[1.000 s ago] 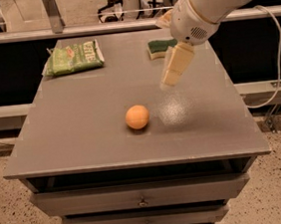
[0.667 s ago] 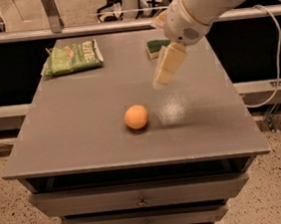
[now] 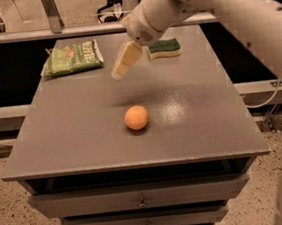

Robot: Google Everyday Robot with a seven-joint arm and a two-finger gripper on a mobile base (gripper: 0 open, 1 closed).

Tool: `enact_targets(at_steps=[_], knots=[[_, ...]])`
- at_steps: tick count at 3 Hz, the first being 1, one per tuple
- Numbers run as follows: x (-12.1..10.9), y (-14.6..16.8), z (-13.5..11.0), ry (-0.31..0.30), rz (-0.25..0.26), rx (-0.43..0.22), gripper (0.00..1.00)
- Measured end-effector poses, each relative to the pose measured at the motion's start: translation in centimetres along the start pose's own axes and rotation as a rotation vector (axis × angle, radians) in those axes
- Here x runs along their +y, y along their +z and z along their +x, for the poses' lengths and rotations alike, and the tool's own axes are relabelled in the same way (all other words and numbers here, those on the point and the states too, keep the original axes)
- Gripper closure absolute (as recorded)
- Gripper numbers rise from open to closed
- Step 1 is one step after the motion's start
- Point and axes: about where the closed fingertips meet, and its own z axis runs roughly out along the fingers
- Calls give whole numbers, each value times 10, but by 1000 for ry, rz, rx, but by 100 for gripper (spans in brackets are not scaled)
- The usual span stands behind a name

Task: Pick green jalapeno chip bag

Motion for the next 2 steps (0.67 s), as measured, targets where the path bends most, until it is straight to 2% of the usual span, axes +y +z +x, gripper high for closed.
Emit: enact_targets(at_steps=[1,2], knots=[[-30,43,-21,52,38,-64,0],[-54,92,-35,123,68,-99,0]])
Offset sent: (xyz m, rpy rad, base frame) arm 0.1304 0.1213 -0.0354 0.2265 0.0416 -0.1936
